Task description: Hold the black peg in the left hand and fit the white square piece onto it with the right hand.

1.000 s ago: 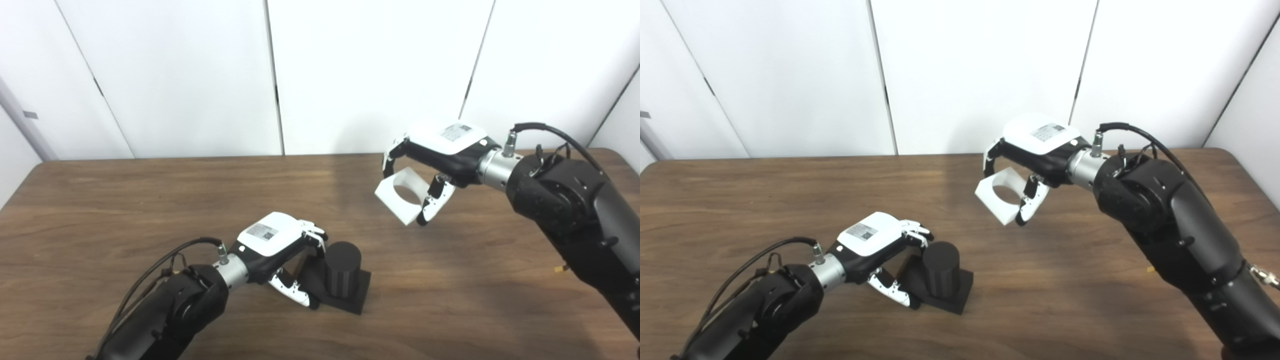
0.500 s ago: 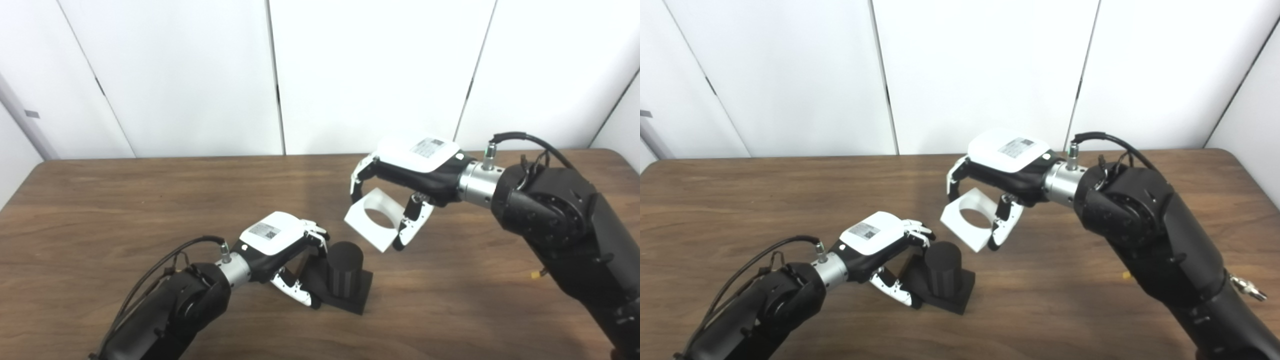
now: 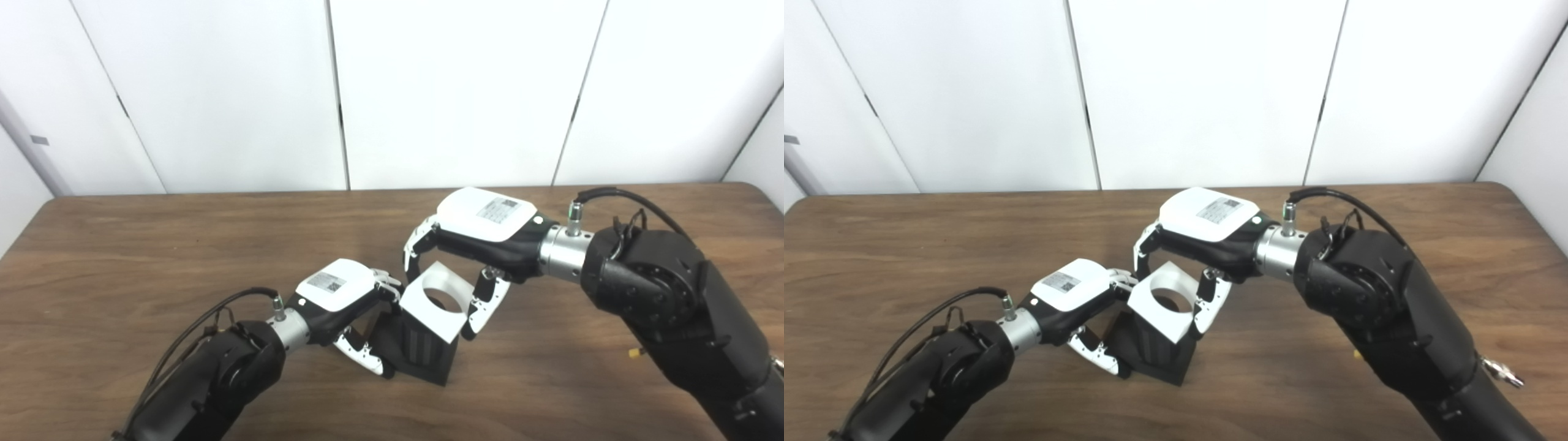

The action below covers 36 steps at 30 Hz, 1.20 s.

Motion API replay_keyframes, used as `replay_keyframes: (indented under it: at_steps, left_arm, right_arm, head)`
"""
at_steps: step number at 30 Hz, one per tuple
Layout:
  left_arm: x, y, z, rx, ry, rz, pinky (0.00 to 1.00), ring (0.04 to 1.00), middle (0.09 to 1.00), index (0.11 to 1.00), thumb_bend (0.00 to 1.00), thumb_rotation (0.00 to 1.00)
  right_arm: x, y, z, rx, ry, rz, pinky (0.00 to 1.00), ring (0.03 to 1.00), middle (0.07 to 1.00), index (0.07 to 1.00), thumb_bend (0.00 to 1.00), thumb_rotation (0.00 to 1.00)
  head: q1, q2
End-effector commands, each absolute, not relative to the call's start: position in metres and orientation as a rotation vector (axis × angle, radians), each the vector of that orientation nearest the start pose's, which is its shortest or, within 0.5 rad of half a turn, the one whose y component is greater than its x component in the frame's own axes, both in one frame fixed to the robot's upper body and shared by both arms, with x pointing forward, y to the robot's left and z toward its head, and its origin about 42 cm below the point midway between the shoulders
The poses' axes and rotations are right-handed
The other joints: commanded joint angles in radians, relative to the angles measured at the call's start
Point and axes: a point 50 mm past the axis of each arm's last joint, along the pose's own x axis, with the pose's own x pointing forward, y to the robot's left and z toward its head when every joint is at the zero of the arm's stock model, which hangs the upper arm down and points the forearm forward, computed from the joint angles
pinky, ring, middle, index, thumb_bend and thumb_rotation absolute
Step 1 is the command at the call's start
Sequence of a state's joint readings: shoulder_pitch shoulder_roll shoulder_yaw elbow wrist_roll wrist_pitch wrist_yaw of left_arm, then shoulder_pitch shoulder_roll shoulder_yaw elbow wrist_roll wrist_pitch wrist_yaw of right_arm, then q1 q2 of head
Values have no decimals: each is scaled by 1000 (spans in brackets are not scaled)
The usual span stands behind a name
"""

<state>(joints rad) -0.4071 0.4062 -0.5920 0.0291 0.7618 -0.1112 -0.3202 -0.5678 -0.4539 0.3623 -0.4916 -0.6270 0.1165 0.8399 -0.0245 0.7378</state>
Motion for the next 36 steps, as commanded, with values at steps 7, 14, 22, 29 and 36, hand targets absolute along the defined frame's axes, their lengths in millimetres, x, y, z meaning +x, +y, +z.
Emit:
replay_keyframes:
  at_steps: [7, 14, 22, 29, 36]
  left_arm:
    - [342, 156, 131, 1404, -273, -926, 790, 874, 843, 490, 524, 69]
    - [340, 153, 132, 1411, -276, -931, 779, 877, 843, 491, 523, 72]
    - [339, 149, 134, 1409, -290, -926, 792, 873, 843, 491, 523, 72]
    - [338, 149, 134, 1393, -294, -923, 777, 864, 838, 491, 523, 72]
    - [337, 147, 135, 1399, -285, -925, 794, 878, 843, 491, 523, 73]
  right_arm:
    - [339, -158, 337, -1377, -578, 798, 721, 768, 736, 477, 520, 134]
    - [343, -153, 331, -1373, -577, 810, 723, 765, 731, 477, 522, 134]
    - [348, -149, 322, -1368, -569, 826, 733, 764, 729, 477, 521, 134]
    - [353, -148, 319, -1365, -541, 829, 755, 776, 735, 477, 521, 134]
    - [355, -147, 313, -1377, -526, 841, 749, 777, 738, 477, 520, 134]
  head:
    - [3, 4]
    - [7, 8]
    - [19, 13]
    - [20, 16]
    - [20, 19]
